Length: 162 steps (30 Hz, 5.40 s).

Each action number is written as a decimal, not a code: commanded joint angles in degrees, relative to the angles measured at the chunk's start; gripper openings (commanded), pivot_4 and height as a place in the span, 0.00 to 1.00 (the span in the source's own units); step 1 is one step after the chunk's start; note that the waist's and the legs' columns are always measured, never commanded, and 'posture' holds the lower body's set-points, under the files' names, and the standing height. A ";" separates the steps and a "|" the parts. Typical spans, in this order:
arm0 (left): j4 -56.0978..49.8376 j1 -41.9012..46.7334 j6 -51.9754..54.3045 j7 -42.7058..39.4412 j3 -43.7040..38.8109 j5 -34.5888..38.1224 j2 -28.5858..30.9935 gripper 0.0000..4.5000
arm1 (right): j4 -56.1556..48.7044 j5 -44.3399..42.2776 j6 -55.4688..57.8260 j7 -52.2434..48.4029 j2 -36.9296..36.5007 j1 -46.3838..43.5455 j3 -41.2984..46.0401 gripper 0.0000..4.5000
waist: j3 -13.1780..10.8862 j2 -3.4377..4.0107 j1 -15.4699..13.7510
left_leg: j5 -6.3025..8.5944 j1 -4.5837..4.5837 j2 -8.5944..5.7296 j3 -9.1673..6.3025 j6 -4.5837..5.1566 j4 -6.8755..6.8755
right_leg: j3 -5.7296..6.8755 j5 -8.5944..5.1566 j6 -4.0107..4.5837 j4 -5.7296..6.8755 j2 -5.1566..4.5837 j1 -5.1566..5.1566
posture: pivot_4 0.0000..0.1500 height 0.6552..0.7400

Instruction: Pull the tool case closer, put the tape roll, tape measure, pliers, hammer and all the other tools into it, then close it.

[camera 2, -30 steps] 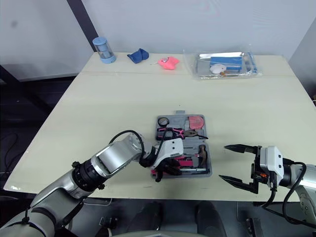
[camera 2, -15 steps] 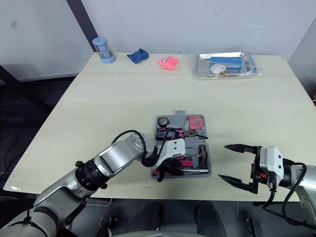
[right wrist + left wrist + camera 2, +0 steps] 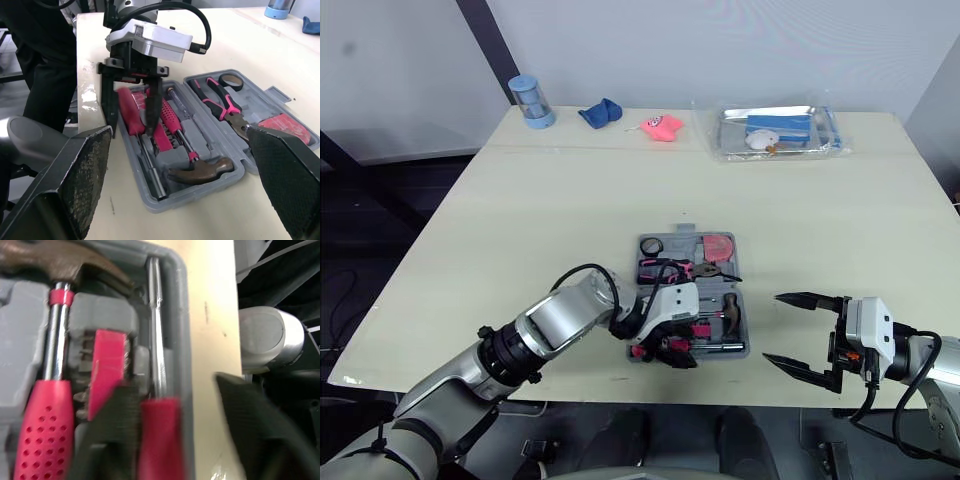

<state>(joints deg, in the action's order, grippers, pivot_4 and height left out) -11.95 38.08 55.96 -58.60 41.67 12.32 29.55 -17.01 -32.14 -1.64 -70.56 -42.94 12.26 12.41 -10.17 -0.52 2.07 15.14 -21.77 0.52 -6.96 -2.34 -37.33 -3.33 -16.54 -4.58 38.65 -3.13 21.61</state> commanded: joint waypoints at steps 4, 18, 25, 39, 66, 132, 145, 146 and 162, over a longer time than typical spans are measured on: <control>-3.44 0.55 1.79 0.23 -0.41 -0.29 1.43 0.72 | -1.17 -0.60 -1.18 0.07 0.09 -0.24 1.72 1.00 | 0.00 0.00 0.15 | 0.00 0.01 0.00 0.00 0.00 0.00 | 0.00 0.00 0.00 0.04 0.00 0.01 | 1.00 1.00; -5.17 -4.66 -8.95 -1.43 -13.90 3.97 6.23 0.72 | -0.56 -0.37 -1.64 0.19 0.40 -0.51 1.42 1.00 | 0.00 0.00 0.14 | 0.00 0.00 0.01 0.00 0.00 -0.01 | -0.01 0.00 0.00 0.04 0.00 0.01 | 1.00 1.00; 1.41 -10.72 -27.62 -7.23 -17.38 4.72 5.25 0.60 | 0.01 -0.14 -1.74 0.11 0.71 -1.52 0.74 1.00 | 0.00 0.00 -0.04 | 0.00 0.00 0.01 0.01 0.00 -0.01 | 0.00 0.00 0.01 0.03 -0.01 0.01 | 1.00 1.00; 18.29 -13.48 -49.01 -18.64 -18.60 4.11 -0.98 0.00 | 0.23 -0.16 -1.45 -0.30 0.64 -2.35 0.38 1.00 | 0.02 0.03 0.10 | 0.00 0.02 0.00 0.01 0.01 -0.01 | 0.00 0.00 0.01 0.05 0.00 0.01 | 1.00 1.00; 24.24 -15.01 -52.00 -15.52 -18.35 -3.64 -5.09 0.00 | 0.93 1.27 -0.43 2.19 1.47 -2.55 -0.53 1.00 | 0.07 0.06 0.17 | 0.00 0.06 0.00 0.00 0.02 -0.02 | -0.01 0.00 0.01 0.12 0.00 -0.01 | 1.00 1.00; 51.43 -8.33 -52.51 -14.13 -35.69 -3.32 -1.09 0.00 | 43.60 25.55 2.78 8.58 14.67 -37.80 -20.86 0.01 | 0.04 0.10 0.73 | -0.05 0.03 -0.01 -0.03 -0.07 -0.02 | 0.04 0.01 0.02 0.20 0.00 0.12 | 1.00 1.00; 51.78 -6.96 -52.43 -13.81 -34.91 -4.53 -3.53 0.00 | 42.18 25.64 2.91 8.42 14.86 -36.86 -20.97 0.01 | 0.04 0.10 1.40 | -0.04 0.02 -0.01 -0.04 -0.06 -0.02 | 0.04 0.01 0.02 0.20 0.00 0.11 | 1.00 1.00; 51.98 -6.77 -52.49 -13.72 -34.85 -4.63 -3.67 0.00 | 41.93 25.51 3.03 8.35 14.86 -36.70 -20.91 0.01 | 0.04 0.10 1.43 | -0.05 0.03 -0.01 -0.04 -0.07 -0.01 | 0.04 0.01 0.02 0.20 0.00 0.11 | 1.00 1.00; 40.82 -10.81 -45.95 -17.60 -31.47 -4.28 -2.62 0.00 | 30.82 22.07 11.36 4.53 12.19 -30.41 -21.17 0.01 | 0.04 0.11 1.42 | -0.03 0.00 -0.02 -0.07 -0.05 0.01 | 0.05 0.01 0.02 0.16 -0.01 0.11 | 1.00 1.00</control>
<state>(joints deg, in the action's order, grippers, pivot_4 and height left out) 34.18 28.72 7.89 -73.86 7.84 7.21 27.21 18.61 -8.11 8.10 -63.94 -30.72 -19.56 -7.97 -10.12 -0.41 3.49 15.11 -21.77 0.50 -7.04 -2.38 -37.32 -3.28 -16.53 -4.57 38.81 -3.13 21.72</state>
